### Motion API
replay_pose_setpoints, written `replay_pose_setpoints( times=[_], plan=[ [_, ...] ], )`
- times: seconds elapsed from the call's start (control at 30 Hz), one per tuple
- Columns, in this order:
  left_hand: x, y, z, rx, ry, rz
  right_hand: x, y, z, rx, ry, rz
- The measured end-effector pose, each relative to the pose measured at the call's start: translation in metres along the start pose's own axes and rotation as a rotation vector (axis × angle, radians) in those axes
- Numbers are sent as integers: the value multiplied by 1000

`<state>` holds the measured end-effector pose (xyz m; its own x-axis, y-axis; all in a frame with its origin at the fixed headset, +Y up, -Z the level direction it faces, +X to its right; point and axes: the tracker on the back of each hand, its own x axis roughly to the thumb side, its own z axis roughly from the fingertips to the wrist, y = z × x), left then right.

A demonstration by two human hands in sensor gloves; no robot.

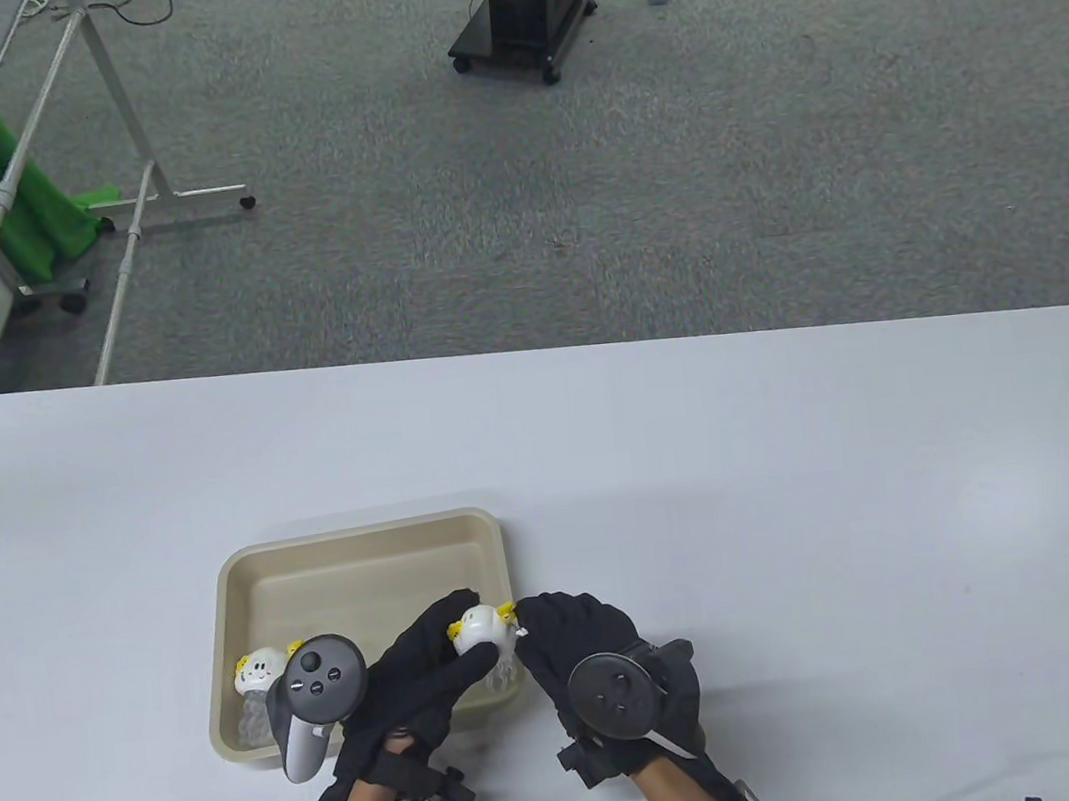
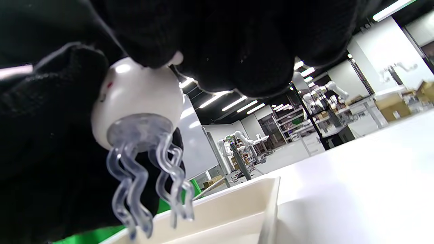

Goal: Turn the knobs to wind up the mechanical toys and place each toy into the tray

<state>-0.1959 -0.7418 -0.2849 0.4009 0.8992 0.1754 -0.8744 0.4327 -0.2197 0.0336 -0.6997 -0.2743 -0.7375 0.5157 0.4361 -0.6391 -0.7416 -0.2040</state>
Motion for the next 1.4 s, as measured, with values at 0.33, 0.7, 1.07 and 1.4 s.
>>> replay_pose_setpoints(
  times=[0.33, 0.7, 1.07, 1.4],
  plan=[
    [6, -4, -1, -18, -34, -32, -52, 16, -1, 152, 567, -728],
    [9, -4, -1, 18, -48, -123, -57, 22, 5, 253, 681, -817],
    [-1, 9, 2, 91, -10, -34, -2, 2, 0, 25, 102, -64],
    [-1, 5, 1, 74, -12, -52, 12, 12, 7, 5, 1, 124]
  ],
)
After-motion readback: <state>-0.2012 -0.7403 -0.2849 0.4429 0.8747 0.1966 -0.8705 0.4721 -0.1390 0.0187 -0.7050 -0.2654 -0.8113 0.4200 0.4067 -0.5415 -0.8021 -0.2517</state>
